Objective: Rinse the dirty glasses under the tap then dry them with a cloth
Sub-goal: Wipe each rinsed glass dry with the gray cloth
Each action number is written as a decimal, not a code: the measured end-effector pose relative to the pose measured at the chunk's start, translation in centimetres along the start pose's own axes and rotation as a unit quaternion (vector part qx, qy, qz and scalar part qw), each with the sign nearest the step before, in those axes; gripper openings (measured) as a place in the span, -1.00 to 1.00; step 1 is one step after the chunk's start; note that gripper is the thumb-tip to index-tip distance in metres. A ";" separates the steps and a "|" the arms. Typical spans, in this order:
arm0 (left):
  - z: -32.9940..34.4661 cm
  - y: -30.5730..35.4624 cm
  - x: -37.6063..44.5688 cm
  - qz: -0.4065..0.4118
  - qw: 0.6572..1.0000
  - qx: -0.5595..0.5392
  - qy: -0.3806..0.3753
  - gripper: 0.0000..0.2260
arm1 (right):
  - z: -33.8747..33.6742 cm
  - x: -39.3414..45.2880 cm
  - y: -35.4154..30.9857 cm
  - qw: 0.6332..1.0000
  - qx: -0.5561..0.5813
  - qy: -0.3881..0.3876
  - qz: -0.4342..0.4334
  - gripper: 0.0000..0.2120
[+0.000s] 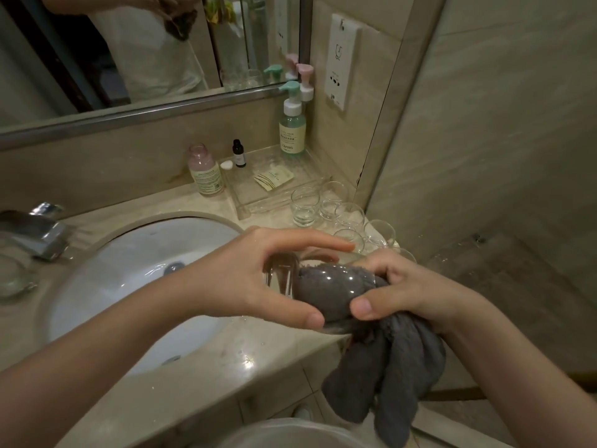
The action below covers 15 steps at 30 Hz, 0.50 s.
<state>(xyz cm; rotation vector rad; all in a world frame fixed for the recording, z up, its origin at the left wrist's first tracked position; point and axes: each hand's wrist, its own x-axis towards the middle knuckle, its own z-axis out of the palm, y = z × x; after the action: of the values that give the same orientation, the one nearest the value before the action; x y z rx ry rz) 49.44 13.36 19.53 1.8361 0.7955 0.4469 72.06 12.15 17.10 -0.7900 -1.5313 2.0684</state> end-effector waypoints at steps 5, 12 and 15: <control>0.5 -1.4 -0.6 -0.146 0.937 -0.318 -0.006 -0.51 | 0.7 1.2 -1.5 0.996 -0.023 -0.082 -0.009 -0.89; -0.4 -2.2 -4.9 -0.132 0.988 -0.042 0.069 -0.35 | 2.3 3.7 -0.2 0.996 -0.055 -0.068 -0.003 -0.94; -0.7 -2.2 -6.9 -0.051 0.969 0.217 0.105 -0.26 | 2.6 5.1 0.9 0.998 -0.017 -0.060 0.016 -0.80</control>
<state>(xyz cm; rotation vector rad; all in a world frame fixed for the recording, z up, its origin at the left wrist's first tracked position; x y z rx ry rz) 43.39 9.56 18.21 2.1588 1.2035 0.4291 66.54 13.32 15.86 -0.7198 -1.6310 2.1531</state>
